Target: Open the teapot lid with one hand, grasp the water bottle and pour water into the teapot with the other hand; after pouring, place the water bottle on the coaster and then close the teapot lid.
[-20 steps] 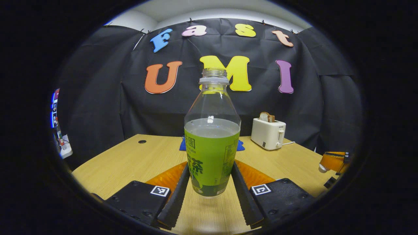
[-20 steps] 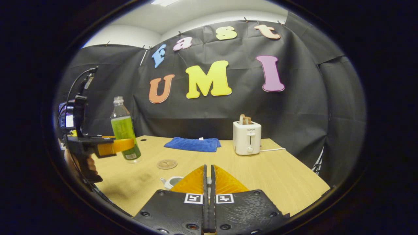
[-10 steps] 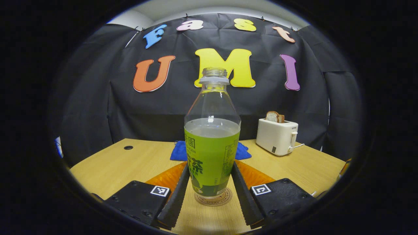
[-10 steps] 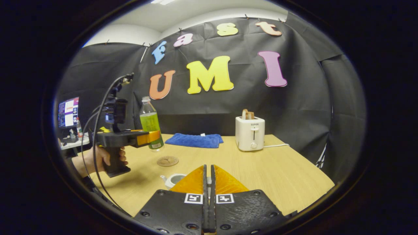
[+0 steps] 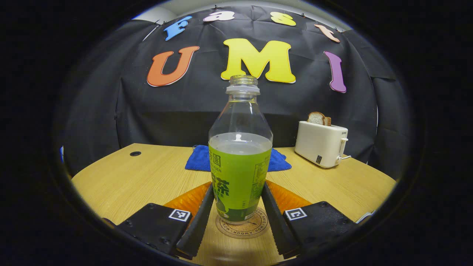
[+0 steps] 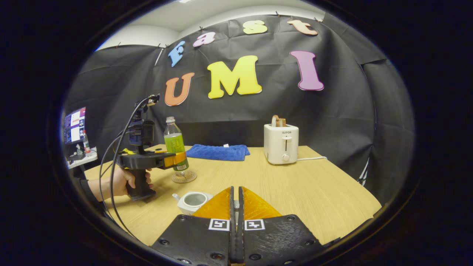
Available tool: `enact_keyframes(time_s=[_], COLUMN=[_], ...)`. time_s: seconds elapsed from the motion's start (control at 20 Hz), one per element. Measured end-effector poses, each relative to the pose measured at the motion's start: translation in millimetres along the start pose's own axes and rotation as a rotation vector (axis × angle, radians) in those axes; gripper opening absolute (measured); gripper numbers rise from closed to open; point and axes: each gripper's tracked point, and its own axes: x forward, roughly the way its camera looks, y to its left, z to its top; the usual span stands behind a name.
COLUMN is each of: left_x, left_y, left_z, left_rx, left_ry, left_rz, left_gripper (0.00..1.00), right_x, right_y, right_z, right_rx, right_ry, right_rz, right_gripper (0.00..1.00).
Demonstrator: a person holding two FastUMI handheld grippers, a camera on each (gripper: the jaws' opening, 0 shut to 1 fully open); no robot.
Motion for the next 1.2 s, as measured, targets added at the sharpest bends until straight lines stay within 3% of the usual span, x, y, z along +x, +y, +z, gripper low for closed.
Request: enact_keyframes(time_s=[0.45,0.55,0.75,1.2], left_x=[-3,-7,-37,-150], left_y=[-6,-5,-3,64], left_z=[-11,-15,-20,13], left_rx=[0.020,0.011,-0.004,0.016], left_ry=[0.035,0.046,0.083,-0.050], left_rz=[-0.005,-0.006,-0.002,0.163], left_gripper=[0.80,0.99,1.00,1.00], right_x=[-4,-5,-3,23], right_y=[2,5,19,66], right_z=[5,8,21,29], right_rx=[-0.007,-0.010,-0.020,-0.034], right_ry=[-0.011,-0.019,-0.049,-0.057], right_rz=[0.003,0.007,0.040,0.141], right_gripper=[0.00,0.00,0.00,0.00])
